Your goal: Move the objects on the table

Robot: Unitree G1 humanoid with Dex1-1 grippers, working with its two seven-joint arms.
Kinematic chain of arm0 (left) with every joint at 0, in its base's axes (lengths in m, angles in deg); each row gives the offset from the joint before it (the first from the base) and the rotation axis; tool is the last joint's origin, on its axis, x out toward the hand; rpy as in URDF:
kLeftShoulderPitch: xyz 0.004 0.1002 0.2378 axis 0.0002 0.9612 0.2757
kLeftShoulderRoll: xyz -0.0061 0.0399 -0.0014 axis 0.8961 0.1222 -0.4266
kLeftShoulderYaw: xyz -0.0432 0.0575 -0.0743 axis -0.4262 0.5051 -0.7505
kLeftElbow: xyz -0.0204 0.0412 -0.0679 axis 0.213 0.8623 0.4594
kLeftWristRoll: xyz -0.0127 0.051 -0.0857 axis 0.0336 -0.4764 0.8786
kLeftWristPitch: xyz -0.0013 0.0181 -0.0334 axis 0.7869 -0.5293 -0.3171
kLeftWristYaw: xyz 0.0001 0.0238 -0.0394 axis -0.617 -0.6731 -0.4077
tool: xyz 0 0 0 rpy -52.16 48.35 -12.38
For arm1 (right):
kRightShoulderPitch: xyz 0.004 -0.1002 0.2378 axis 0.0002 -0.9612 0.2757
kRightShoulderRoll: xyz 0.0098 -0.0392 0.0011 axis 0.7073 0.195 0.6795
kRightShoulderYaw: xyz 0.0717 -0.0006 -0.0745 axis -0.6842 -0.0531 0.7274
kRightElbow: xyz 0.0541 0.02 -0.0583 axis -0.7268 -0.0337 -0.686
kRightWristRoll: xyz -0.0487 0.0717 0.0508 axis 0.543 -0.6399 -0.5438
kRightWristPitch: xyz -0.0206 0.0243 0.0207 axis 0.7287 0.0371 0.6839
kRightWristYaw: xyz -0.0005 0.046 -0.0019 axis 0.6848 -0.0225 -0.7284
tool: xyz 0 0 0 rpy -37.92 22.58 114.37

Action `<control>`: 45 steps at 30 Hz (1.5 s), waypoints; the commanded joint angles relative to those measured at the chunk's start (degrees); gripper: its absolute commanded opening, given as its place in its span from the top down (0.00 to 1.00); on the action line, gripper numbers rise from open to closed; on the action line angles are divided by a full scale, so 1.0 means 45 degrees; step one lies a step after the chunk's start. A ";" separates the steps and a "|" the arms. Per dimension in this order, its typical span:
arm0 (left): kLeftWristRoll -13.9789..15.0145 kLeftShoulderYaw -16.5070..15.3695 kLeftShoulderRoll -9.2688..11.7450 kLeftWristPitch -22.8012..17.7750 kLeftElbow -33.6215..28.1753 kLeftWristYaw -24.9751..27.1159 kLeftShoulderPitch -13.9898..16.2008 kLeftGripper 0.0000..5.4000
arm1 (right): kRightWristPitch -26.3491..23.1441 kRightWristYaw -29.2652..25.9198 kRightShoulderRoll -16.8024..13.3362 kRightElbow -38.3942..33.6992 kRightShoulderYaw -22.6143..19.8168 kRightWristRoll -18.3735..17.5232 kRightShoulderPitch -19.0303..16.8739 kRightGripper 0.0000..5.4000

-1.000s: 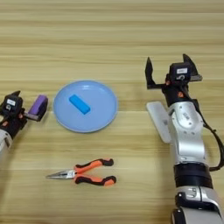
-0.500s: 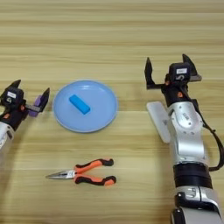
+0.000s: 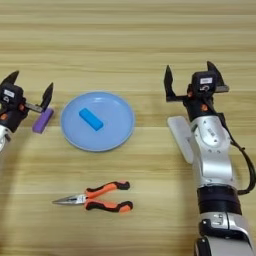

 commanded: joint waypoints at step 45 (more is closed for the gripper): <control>0.0030 -0.1416 -0.0613 0.2470 0.3716 -0.2955 -0.2001 0.00 | -0.1392 -0.4059 -0.1691 -0.0868 0.3752 0.2199 0.1598 0.00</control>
